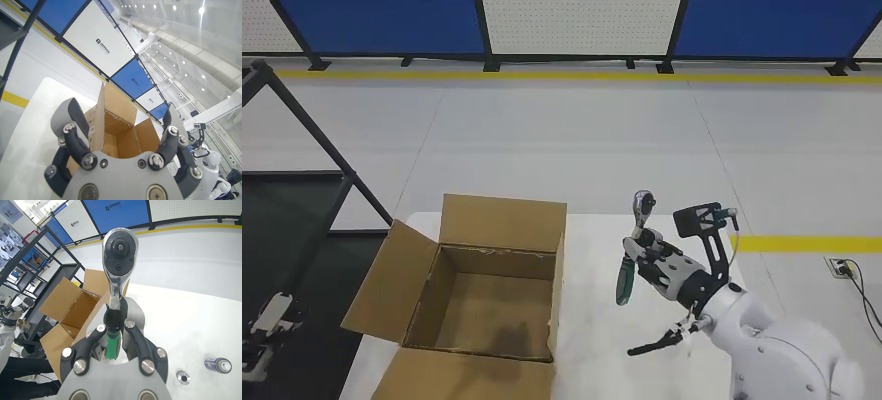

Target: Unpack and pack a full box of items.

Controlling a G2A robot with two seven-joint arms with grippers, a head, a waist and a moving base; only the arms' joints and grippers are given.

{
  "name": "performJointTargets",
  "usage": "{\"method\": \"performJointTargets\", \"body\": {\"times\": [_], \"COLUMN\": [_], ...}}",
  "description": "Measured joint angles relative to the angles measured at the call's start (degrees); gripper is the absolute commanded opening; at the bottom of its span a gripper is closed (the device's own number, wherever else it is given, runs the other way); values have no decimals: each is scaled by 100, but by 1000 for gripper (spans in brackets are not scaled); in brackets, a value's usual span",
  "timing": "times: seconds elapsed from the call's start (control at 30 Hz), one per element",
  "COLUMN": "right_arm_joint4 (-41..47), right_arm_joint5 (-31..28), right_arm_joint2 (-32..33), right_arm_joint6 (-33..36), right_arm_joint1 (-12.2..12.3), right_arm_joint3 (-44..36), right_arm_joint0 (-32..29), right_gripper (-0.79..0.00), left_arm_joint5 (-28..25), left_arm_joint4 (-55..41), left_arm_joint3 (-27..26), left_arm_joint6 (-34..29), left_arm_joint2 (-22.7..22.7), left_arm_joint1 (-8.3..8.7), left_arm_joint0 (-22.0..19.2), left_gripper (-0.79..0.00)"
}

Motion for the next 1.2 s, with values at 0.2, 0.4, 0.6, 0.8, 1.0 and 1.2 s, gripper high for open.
{"method": "performJointTargets", "body": {"times": [0.2, 0.4, 0.6, 0.8, 1.0, 1.2], "right_arm_joint4": [-214, -459, -786, -1439, -1638, -1667], "right_arm_joint5": [-36, -292, -464, -25, -31, -195], "right_arm_joint2": [102, 266, 198, 264, 764, 1052], "right_arm_joint6": [437, 1614, 2110, 1626, 1706, 1908], "right_arm_joint1": [104, 248, 357, 424, 533, 633], "right_arm_joint3": [189, 372, 678, 883, 1006, 1248], "right_arm_joint0": [-236, -561, -984, -1146, -1105, -1098], "right_gripper": [-785, -785, -785, -785, -785, -785], "left_arm_joint5": [66, 176, 243, 242, 248, 249], "left_arm_joint4": [25, 95, 180, 253, 265, 255], "left_arm_joint3": [-25, -41, -21, -25, -24, 22], "left_arm_joint6": [59, 93, 84, 21, -29, -57], "left_arm_joint2": [22, 60, 159, 246, 250, 271], "left_arm_joint1": [-6, -5, 5, 7, 11, 12], "left_arm_joint0": [-12, -123, -283, -331, -370, -402], "left_gripper": [0, 0, 0, 0, 0, 0]}}
